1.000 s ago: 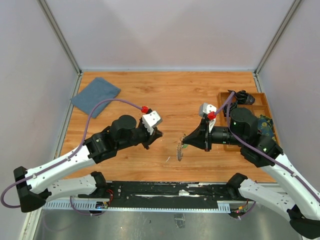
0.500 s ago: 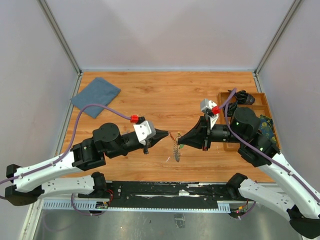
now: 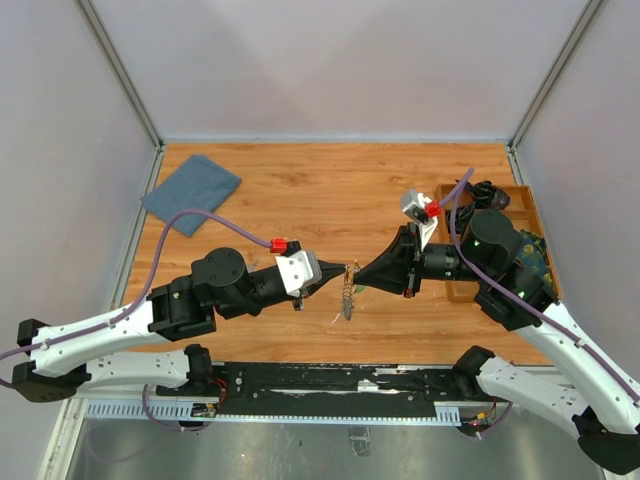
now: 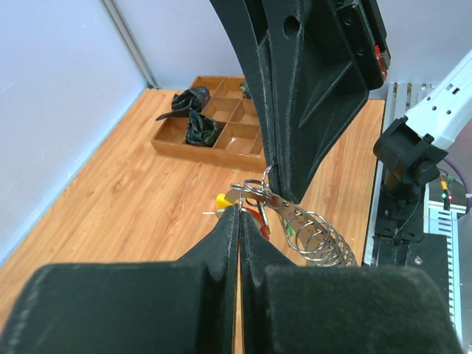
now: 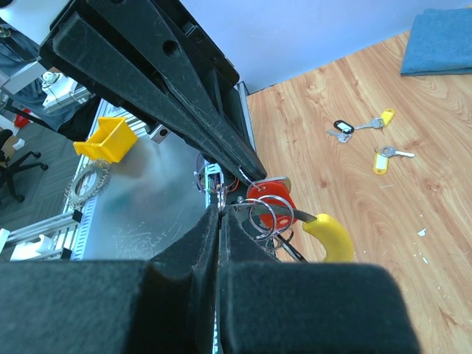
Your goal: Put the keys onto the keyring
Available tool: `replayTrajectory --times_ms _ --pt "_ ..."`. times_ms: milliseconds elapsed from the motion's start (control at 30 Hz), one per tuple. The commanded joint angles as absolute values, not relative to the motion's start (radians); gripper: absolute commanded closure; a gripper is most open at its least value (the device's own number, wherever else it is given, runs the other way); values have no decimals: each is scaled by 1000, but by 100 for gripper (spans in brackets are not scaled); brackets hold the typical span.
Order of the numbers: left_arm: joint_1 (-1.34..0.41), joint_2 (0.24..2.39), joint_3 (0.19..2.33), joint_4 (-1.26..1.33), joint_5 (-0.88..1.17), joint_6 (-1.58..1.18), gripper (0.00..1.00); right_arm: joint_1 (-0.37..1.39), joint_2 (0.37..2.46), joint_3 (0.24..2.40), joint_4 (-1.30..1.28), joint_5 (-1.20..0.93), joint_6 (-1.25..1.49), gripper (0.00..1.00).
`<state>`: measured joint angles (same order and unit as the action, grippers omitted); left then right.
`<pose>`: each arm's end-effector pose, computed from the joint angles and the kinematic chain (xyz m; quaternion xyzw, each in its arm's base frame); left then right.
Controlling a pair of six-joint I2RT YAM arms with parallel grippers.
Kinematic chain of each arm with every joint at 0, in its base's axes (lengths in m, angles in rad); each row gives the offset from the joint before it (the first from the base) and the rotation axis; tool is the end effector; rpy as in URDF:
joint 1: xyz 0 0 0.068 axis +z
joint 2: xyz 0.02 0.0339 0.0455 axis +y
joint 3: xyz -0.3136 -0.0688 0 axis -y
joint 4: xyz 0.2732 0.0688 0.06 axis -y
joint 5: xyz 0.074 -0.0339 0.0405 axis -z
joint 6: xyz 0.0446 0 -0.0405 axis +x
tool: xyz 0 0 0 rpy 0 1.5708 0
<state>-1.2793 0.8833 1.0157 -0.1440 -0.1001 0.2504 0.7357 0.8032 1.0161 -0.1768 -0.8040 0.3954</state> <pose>0.0624 -0.1924 0.4500 0.4665 0.5368 -0.3145 0.6287 0.0981 0.1322 0.4593 -0.3857 0.5820 0.5843 0.4137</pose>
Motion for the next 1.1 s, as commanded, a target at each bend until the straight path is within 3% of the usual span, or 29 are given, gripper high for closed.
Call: replayTrajectory --times_ms 0,1067 --pt "-1294 881 1048 -115 -121 269 99 753 790 1029 -107 -802 439 99" --pt "-1315 891 1058 -122 -125 275 100 752 793 1031 -149 -704 438 99"
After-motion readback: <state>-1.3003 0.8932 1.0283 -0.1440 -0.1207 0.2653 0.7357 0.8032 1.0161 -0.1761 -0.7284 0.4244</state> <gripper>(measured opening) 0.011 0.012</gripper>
